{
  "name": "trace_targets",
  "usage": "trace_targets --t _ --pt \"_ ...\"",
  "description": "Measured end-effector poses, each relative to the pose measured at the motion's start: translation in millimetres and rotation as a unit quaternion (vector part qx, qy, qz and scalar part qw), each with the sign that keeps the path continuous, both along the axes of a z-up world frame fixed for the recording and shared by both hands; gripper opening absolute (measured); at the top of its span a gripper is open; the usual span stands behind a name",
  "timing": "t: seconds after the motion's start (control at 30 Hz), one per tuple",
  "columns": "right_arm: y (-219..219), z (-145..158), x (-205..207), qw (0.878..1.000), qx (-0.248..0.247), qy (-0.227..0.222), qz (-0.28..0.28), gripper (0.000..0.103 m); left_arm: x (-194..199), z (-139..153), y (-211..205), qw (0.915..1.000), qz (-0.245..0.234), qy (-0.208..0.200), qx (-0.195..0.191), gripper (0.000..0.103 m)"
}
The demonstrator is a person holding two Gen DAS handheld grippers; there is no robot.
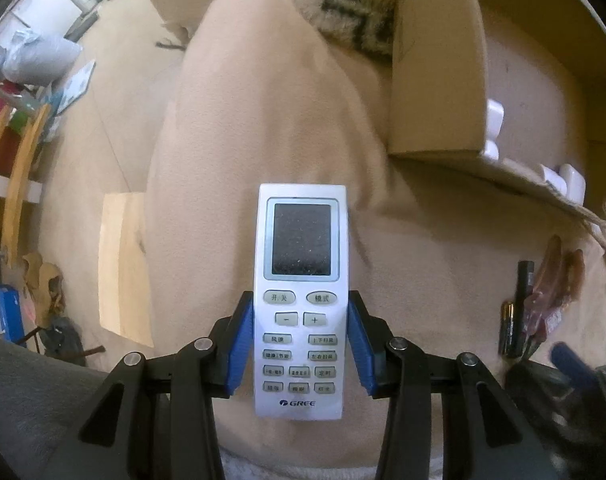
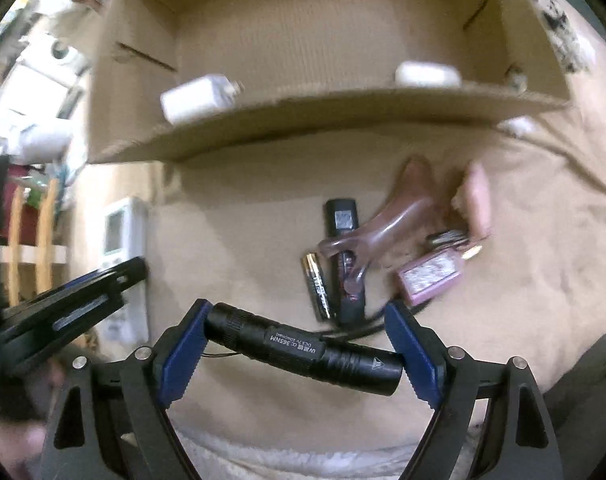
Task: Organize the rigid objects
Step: 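Carry the remote and flashlight into the box and open both grippers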
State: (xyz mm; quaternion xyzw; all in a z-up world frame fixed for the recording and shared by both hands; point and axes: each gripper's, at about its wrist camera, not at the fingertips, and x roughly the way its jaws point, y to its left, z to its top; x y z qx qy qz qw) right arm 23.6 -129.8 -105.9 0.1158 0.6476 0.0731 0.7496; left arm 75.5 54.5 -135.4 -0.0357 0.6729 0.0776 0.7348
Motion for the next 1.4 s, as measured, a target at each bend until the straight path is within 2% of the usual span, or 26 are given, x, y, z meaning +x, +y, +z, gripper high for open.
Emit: trace_targets --t 0.07,0.2,0.3,0.4,0.47,0.6,0.73,0.83,0.93,1.03,1.1,1.2,1.3,1.4 --pt "-15 19 -6 1.000 0.022 -0.021 0.004 0.092 -2 13 -2 0.9996 0.002 -0.029 -0.002 0.040" --pt "-40 63 -12 0.995 0.047 -0.080 0.025 0.092 -6 39 -11 0.9967 -0.010 -0.079 0.018 0.040" --pt "-77 88 1 0.990 0.083 -0.113 0.026 0.092 -14 58 -12 0.9940 0.002 -0.109 0.004 0.040" --pt "-91 123 12 0.982 0.122 -0.139 0.032 0.092 -19 77 -9 0.9909 0.033 -0.128 -0.026 0.040" --pt "-102 144 22 0.977 0.142 -0.158 0.030 0.092 -19 96 -9 0.9871 0.041 -0.152 -0.027 0.040" --pt "-102 167 43 0.968 0.163 -0.187 0.027 0.092 -19 131 -13 0.9784 0.050 -0.198 -0.033 0.040" --pt "-105 184 62 0.965 0.157 -0.209 0.030 0.092 -9 163 -26 0.9702 0.031 -0.240 -0.019 0.040" --pt "-108 185 74 0.962 0.155 -0.224 0.028 0.092 2 175 -36 0.9658 0.016 -0.259 -0.011 0.040" --pt "-110 179 86 0.960 0.153 -0.234 0.022 0.092 17 178 -47 0.9652 0.003 -0.261 -0.019 0.040" --pt "-113 164 98 0.960 0.149 -0.238 0.011 0.092 30 173 -60 0.9622 -0.017 -0.271 -0.021 0.040" --pt "-116 148 110 0.962 0.148 -0.229 -0.005 0.092 39 162 -74 0.9589 -0.048 -0.280 -0.001 0.040" --pt "-116 128 123 0.963 0.149 -0.223 -0.015 0.092 52 141 -82 0.9642 -0.052 -0.260 0.000 0.040" --pt "-115 109 129 0.967 0.121 -0.222 -0.011 0.092 63 123 -87 0.9687 -0.052 -0.243 0.000 0.040" --pt "-117 86 132 0.974 0.095 -0.204 -0.009 0.092 70 109 -92 0.9696 -0.054 -0.238 0.009 0.040"
